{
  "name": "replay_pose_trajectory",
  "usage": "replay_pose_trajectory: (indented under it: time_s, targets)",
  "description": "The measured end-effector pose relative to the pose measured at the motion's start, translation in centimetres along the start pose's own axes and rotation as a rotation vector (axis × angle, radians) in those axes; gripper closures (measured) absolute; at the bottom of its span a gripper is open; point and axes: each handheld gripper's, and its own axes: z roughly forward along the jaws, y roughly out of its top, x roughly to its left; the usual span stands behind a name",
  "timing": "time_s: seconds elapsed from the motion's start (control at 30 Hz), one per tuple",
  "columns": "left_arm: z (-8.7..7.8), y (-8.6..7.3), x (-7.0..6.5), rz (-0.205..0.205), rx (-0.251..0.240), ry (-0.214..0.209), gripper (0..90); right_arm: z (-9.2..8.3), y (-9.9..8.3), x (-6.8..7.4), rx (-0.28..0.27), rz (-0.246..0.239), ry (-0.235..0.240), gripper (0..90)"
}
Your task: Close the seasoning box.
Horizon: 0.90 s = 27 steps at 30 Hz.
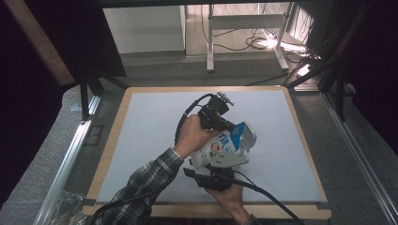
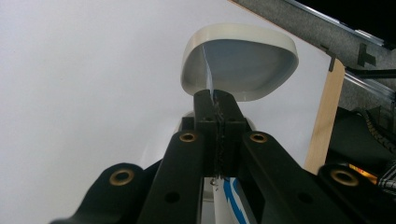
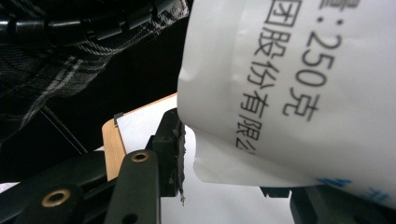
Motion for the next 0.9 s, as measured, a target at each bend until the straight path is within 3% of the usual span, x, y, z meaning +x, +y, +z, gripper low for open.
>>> replay_pose_trajectory:
  time_s: [0.9]
  targets:
    - [-0.04, 0.18, 0.05, -0.001, 0.022, 0.002, 89.4, -0.02, 0.08, 0.08, -0.004, -0.002, 0.001, 58.1]
